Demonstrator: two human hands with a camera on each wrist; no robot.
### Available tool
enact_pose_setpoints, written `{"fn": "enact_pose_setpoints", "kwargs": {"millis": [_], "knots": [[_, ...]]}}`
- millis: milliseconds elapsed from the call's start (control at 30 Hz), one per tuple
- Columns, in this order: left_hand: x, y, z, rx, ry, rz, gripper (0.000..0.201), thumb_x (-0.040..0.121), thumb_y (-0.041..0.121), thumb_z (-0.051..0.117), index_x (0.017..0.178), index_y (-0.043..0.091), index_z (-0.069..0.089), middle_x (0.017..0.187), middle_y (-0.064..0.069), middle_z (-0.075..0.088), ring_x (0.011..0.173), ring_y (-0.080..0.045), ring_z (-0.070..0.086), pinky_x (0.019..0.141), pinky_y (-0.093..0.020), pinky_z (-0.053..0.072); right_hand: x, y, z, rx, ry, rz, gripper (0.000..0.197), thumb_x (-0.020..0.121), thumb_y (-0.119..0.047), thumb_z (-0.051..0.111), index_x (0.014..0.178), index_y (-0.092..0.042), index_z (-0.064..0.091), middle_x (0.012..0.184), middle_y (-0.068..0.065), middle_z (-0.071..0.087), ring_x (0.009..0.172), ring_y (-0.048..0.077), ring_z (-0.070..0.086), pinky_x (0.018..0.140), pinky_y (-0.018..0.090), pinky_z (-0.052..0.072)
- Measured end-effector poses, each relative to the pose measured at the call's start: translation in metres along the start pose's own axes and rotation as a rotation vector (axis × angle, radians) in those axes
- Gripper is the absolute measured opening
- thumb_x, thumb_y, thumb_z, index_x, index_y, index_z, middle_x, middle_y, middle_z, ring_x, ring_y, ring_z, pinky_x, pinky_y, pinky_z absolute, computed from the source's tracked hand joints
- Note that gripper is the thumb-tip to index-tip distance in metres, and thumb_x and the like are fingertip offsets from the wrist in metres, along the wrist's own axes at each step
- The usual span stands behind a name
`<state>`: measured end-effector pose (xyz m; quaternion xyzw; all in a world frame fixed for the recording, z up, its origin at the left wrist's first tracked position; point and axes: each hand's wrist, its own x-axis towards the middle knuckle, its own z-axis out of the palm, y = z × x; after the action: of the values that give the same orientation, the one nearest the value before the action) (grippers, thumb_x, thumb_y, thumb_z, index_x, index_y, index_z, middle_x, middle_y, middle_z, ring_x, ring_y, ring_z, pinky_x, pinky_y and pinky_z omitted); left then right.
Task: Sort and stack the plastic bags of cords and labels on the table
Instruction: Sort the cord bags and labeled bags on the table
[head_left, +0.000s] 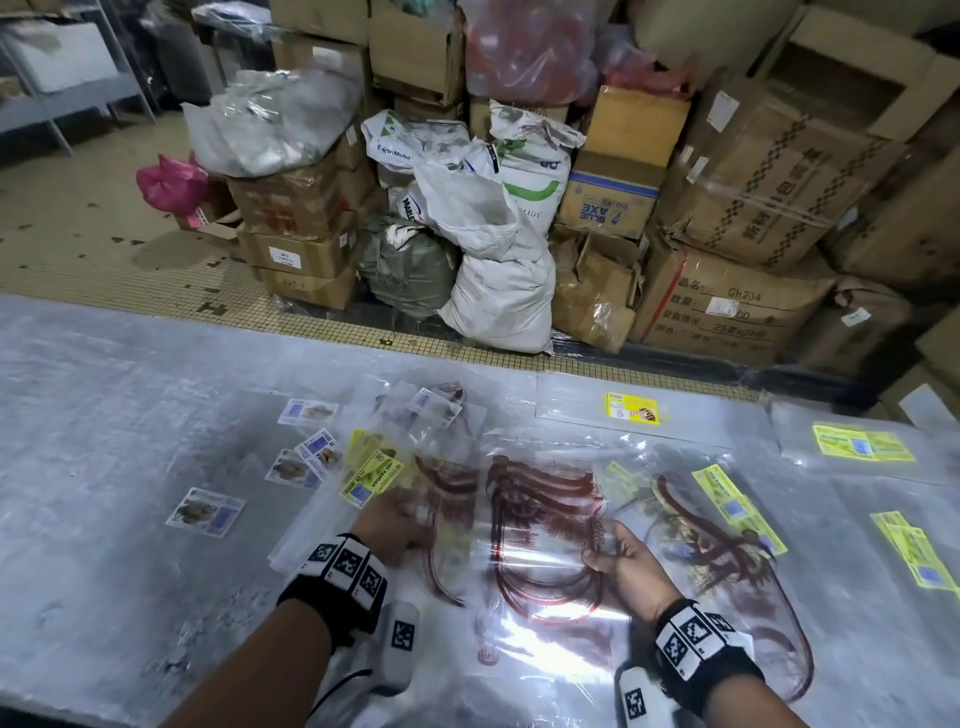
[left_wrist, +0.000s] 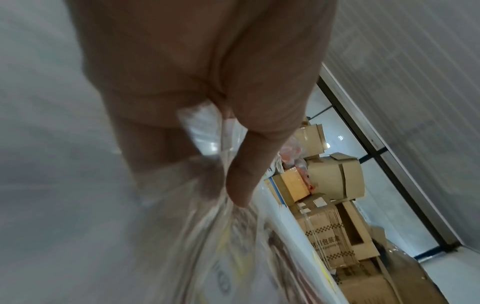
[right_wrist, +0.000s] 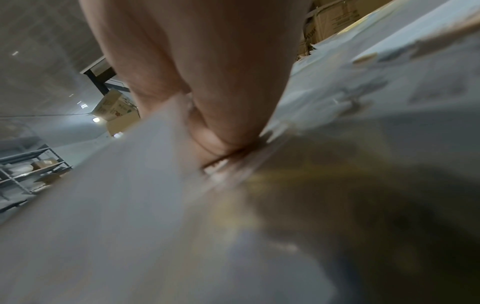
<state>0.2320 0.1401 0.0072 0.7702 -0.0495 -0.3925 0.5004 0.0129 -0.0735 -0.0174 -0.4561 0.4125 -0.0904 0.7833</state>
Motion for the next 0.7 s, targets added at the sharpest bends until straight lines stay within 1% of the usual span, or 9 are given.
{"fn": "enact_pose_setpoints", "kwargs": {"millis": [67,133,200,267,333,433,533,600,700], "knots": [[0.000,-0.002,0.001,-0.065,0.028,0.041,0.034,0.066,-0.008,0.077,0.097,0.001,0.066,0.068,-0.010,0.067,0.062,-0.021,0.067,0.057,-0.024,0.053,0.001,0.000,-0.001,0.010,-0.001,-0.003,0.047,0.089,0.025,0.045,0.115,-0.013,0.057,0.092,0.021,0.068,0.059,0.027,0.069,0.062,0.043,0.061],[0.001,-0.005,0.001,-0.176,0.042,0.026,0.036,0.059,0.005,0.077,0.093,-0.004,0.069,0.083,-0.021,0.072,0.086,-0.036,0.069,0.082,-0.043,0.055,0.002,0.001,-0.001,0.011,-0.016,-0.002,0.047,0.090,0.024,0.045,0.116,-0.013,0.057,0.096,0.023,0.067,0.060,0.028,0.069,0.063,0.044,0.060],[-0.004,-0.005,0.002,-0.198,0.014,0.030,0.016,0.072,0.000,0.074,0.087,0.000,0.071,0.083,-0.019,0.072,0.089,-0.038,0.066,0.092,-0.050,0.050,0.003,0.001,-0.003,-0.001,-0.013,0.001,0.047,0.090,0.023,0.045,0.116,-0.015,0.057,0.097,0.023,0.067,0.059,0.027,0.069,0.063,0.043,0.061],[-0.006,-0.008,0.003,-0.102,-0.038,0.083,0.024,0.076,-0.002,0.074,0.099,0.001,0.070,0.081,-0.013,0.072,0.084,-0.031,0.066,0.089,-0.047,0.052,0.002,0.001,-0.004,-0.011,-0.022,-0.001,0.046,0.091,0.023,0.044,0.117,-0.013,0.057,0.093,0.022,0.068,0.059,0.028,0.069,0.061,0.043,0.061],[-0.008,-0.008,0.004,0.033,-0.035,0.131,0.038,0.076,-0.001,0.076,0.112,0.005,0.065,0.074,-0.004,0.070,0.068,-0.018,0.065,0.069,-0.033,0.057,0.001,0.000,-0.003,-0.036,-0.020,-0.005,0.044,0.092,0.022,0.044,0.119,-0.010,0.056,0.087,0.020,0.070,0.061,0.029,0.069,0.060,0.041,0.062],[-0.016,0.001,0.002,0.044,-0.006,0.115,0.032,0.090,-0.006,0.057,0.115,0.014,0.057,0.063,-0.002,0.068,0.047,-0.011,0.057,0.046,-0.025,0.050,0.000,0.000,-0.001,-0.102,-0.005,-0.032,0.045,0.090,0.020,0.048,0.125,-0.007,0.054,0.102,0.021,0.071,0.081,0.032,0.070,0.078,0.043,0.059],[-0.030,0.023,-0.003,0.061,0.030,0.235,0.030,0.095,-0.006,0.047,0.114,0.015,0.056,0.073,-0.009,0.070,0.055,-0.021,0.062,0.057,-0.045,0.054,0.001,-0.003,0.001,-0.119,-0.017,-0.042,0.049,0.090,0.021,0.049,0.129,-0.008,0.052,0.117,0.020,0.070,0.100,0.035,0.069,0.091,0.043,0.054],[-0.047,0.044,-0.007,0.117,0.012,0.372,0.029,0.097,-0.002,0.046,0.108,0.022,0.057,0.079,-0.004,0.073,0.055,-0.021,0.065,0.060,-0.045,0.054,0.002,-0.006,0.003,-0.131,-0.018,-0.053,0.050,0.090,0.021,0.048,0.130,-0.009,0.051,0.119,0.017,0.069,0.105,0.033,0.067,0.094,0.039,0.053],[-0.082,0.081,0.000,0.184,-0.068,0.559,0.036,0.098,-0.001,0.043,0.117,0.026,0.059,0.094,-0.007,0.072,0.066,-0.029,0.069,0.058,-0.044,0.059,0.004,-0.006,0.001,-0.131,-0.021,-0.052,0.052,0.090,0.021,0.048,0.131,-0.012,0.053,0.121,0.016,0.069,0.114,0.038,0.064,0.104,0.046,0.047]]}}
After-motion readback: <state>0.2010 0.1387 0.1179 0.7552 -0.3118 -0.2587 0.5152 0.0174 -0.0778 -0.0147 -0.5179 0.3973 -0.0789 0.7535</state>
